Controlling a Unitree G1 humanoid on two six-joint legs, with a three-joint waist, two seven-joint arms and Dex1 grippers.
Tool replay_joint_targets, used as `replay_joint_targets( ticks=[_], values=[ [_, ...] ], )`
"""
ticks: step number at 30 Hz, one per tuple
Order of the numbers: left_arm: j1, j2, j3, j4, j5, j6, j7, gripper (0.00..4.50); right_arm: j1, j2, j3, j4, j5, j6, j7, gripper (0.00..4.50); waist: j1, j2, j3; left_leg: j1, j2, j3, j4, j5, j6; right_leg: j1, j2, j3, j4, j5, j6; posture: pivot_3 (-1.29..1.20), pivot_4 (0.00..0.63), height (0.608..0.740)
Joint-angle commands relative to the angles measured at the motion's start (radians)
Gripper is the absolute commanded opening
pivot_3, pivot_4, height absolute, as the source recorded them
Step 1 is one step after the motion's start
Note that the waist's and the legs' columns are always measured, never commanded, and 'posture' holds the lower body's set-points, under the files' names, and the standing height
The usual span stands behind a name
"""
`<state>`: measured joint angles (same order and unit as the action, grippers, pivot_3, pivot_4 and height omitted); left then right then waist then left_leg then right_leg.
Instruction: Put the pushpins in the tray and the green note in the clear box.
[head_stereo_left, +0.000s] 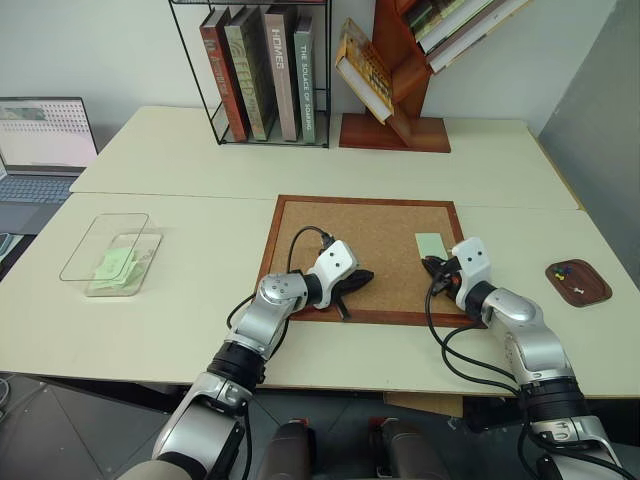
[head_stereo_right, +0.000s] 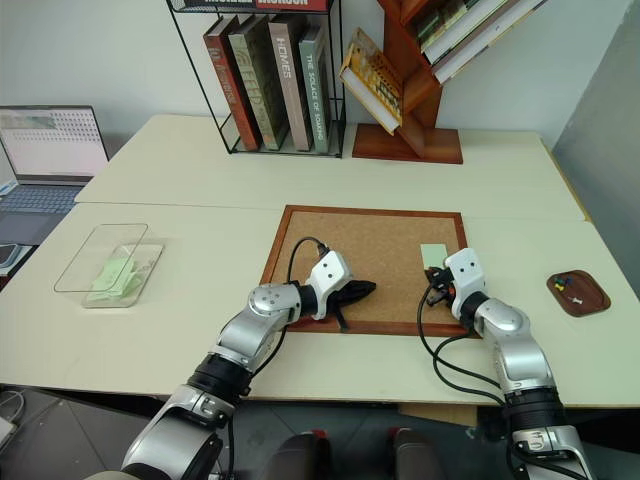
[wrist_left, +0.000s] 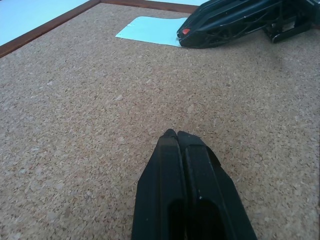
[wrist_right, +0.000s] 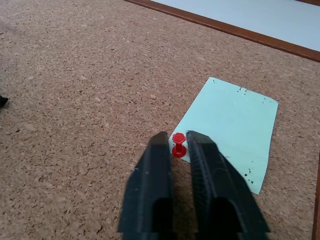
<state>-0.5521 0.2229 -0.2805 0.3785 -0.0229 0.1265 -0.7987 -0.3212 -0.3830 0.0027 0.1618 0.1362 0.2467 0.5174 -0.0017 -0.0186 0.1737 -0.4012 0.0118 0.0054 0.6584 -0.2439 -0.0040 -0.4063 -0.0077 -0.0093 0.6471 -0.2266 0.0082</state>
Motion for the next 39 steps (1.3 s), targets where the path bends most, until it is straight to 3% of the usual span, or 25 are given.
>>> replay_joint_targets(
  ticks=[1,15,26,31,39],
  values=[
    [0.015,0.005,-0.015,-0.012,0.015,0.013,-0.004,0.00,-0.011,0.000,-0.016,-0.028,-0.002,-0.019,-0.012,0.06,0.000,0.000,0.000,0.000,0.000,0.000,0.000,0.000,0.000,0.000,0.000,0.000,0.000,0.000,0.000,0.00,0.150,0.740],
    [0.011,-0.008,0.002,-0.024,-0.011,0.032,-0.005,0.00,-0.011,-0.057,-0.027,-0.251,0.032,-0.051,0.057,0.06,0.000,0.000,0.000,0.000,0.000,0.000,0.000,0.000,0.000,0.000,0.000,0.000,0.000,0.000,0.000,0.00,0.150,0.740],
    [0.020,0.015,0.082,-0.215,-0.132,0.147,-0.028,0.00,-0.031,-0.088,-0.021,-0.310,0.042,-0.028,0.090,0.06,-0.001,-0.002,0.002,-0.001,0.000,0.000,0.000,0.000,0.000,-0.001,0.000,0.000,0.000,0.000,0.000,0.00,0.150,0.740],
    [0.011,0.031,0.126,-0.276,-0.220,0.245,-0.065,0.80,-0.035,-0.086,-0.023,-0.304,0.044,-0.023,0.101,0.00,-0.001,-0.002,0.002,-0.001,0.000,0.000,0.000,0.000,0.000,-0.001,0.000,0.000,0.000,0.000,0.000,0.00,0.150,0.740],
    [-0.080,0.021,0.108,-0.166,-0.193,0.172,-0.085,2.56,-0.040,-0.096,-0.009,-0.344,0.067,0.016,0.138,0.00,0.000,-0.003,0.003,-0.001,0.000,0.000,0.000,0.000,0.000,-0.001,0.000,0.000,0.000,0.000,0.000,0.00,0.150,0.740]
  ],
)
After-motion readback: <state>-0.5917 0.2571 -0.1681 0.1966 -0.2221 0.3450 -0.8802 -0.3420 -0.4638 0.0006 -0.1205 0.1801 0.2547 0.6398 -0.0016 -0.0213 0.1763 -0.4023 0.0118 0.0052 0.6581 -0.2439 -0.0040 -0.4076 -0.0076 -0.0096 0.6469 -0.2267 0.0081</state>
